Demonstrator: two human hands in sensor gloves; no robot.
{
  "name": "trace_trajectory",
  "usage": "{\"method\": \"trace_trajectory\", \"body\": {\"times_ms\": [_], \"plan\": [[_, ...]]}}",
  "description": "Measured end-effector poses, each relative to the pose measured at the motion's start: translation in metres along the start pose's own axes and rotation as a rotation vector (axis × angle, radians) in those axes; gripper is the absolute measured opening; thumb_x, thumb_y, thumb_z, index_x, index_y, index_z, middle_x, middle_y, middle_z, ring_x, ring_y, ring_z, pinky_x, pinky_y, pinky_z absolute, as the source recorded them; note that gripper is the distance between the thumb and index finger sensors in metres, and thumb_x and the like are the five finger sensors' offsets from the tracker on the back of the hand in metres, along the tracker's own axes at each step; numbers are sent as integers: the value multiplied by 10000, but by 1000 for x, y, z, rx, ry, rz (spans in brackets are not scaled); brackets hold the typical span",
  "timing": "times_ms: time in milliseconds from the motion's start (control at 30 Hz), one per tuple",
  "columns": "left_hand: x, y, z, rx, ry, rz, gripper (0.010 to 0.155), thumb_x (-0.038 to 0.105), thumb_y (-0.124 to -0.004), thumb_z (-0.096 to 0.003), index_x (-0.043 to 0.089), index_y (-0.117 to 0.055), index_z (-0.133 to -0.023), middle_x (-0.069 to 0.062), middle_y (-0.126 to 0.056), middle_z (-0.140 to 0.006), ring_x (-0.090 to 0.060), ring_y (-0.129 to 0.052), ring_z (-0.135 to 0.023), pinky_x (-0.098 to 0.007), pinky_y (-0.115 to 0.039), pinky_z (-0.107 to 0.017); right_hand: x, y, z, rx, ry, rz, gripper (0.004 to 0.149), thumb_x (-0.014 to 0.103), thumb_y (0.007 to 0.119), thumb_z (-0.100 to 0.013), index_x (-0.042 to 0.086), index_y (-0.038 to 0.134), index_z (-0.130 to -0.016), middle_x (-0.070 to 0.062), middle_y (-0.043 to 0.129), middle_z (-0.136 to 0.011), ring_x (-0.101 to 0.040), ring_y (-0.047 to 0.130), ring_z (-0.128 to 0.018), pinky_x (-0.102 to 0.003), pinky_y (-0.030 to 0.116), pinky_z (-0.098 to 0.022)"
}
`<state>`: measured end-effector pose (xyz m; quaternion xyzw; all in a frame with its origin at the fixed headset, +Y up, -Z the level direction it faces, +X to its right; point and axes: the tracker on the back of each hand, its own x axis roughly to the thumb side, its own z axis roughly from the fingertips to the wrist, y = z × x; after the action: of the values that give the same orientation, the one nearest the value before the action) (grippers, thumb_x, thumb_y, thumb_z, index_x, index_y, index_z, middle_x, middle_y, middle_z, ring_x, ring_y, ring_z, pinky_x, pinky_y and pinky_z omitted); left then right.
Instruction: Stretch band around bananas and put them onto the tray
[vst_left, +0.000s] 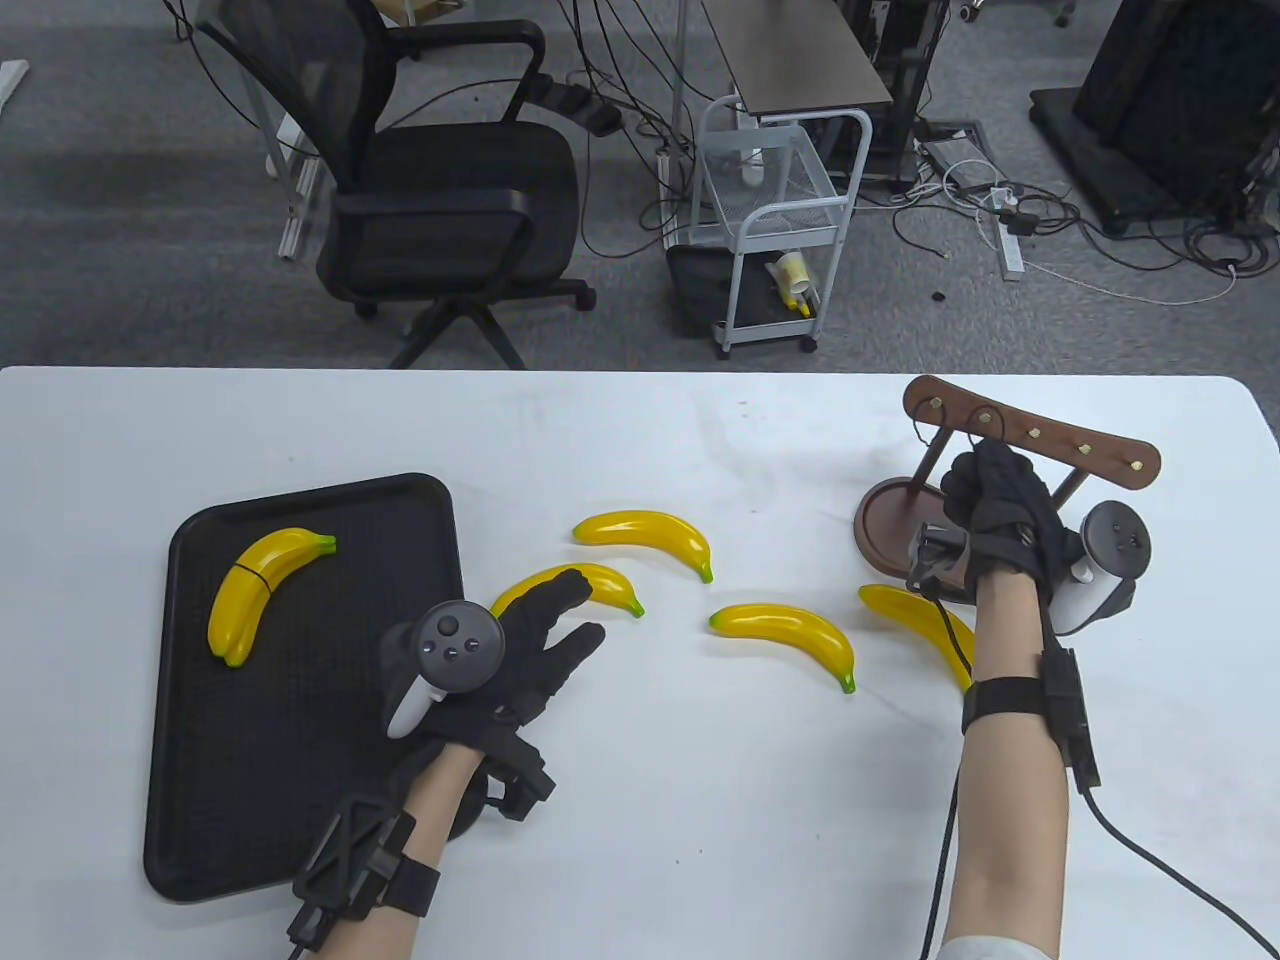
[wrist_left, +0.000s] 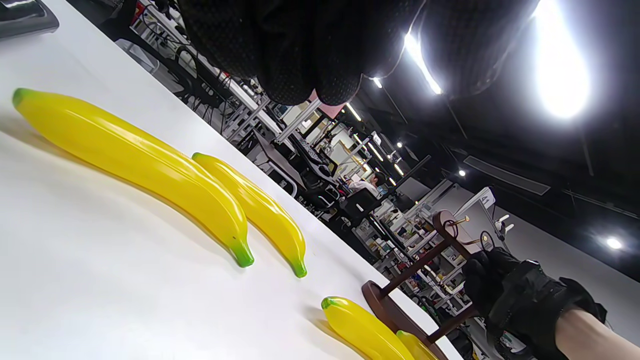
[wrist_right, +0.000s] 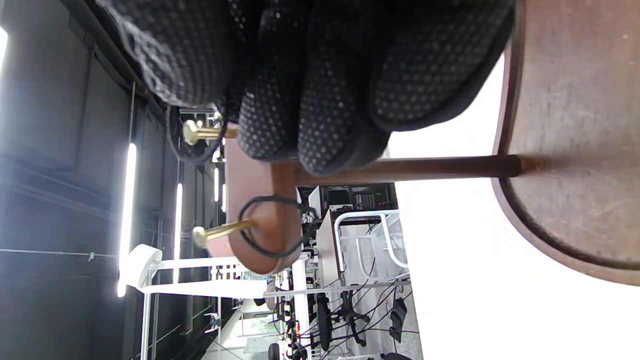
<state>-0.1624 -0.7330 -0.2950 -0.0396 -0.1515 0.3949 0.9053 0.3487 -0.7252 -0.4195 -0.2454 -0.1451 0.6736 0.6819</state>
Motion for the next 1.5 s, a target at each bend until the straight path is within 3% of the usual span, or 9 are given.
{"method": "trace_trajectory", "body": {"times_ms": [333,667,1500], "plan": [[1,-1,0,-3,-1,-4,615,522,-706,-610,274,-498,-1133,-2,-618,-1204,-324,-689,-1109,-513,-565,-831,13,2,20,98,-73,45,384,381,750,-571,119,821,-842,-49,962,-707,-256,1008,-559,-448,840,-420],[1,-4,-1,-14,-1,-8,616,524,-707,-609,275,-499,-1133,-2,-619,-1204,-324,-690,-1109,-511,-565,-832,23,19,55,258,-180,126,381,373,759,-571,106,835,-832,-60,972,-691,-265,1014,-543,-457,842,-405],[1,-5,-1,-19,-14,-8,628,538,-713,-599,276,-506,-1131,0,-627,-1201,-321,-698,-1106,-509,-571,-831,14,98,148,645,-335,240,375,359,763,-575,89,853,-819,-79,984,-676,-280,1019,-527,-469,841,-389]]}}
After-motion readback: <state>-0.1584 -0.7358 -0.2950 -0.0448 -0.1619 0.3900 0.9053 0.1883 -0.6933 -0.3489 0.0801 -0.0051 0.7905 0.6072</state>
